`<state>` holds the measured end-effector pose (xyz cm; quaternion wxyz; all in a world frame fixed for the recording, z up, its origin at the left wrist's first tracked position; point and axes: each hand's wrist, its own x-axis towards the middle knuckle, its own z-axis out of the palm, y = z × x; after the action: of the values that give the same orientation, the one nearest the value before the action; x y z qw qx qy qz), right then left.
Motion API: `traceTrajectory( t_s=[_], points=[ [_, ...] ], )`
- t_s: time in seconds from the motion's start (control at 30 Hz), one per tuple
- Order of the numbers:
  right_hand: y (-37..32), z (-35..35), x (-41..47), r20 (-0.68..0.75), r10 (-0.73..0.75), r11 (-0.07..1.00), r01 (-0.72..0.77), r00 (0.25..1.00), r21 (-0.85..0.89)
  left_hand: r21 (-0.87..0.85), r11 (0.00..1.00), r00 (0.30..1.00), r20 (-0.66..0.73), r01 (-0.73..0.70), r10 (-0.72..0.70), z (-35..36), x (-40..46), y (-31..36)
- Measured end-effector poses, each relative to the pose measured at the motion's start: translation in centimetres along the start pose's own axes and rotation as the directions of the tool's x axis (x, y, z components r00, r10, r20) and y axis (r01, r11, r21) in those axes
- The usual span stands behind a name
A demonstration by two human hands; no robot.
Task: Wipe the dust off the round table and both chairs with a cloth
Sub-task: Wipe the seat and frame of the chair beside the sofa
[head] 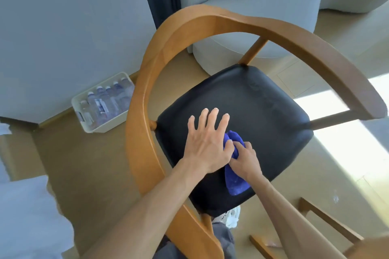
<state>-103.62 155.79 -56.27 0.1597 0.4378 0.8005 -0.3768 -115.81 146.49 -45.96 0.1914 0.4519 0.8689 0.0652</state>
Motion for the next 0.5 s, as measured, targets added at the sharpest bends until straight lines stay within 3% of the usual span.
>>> traceTrajectory(
  t_s=[0.3,0.5],
  points=[
    [-7.8,-1.0,-7.8,-0.226,-0.079,0.978,0.119,0.971,0.169,0.056,0.995,0.995,-0.056,-0.079,0.082,-5.8,-4.6,-1.7],
    [-9.5,-2.6,-14.2,-0.354,-0.116,0.951,0.206,0.928,0.229,0.048,0.998,0.985,-0.163,-0.043,0.05,-8.6,-7.9,-3.4]
  ],
)
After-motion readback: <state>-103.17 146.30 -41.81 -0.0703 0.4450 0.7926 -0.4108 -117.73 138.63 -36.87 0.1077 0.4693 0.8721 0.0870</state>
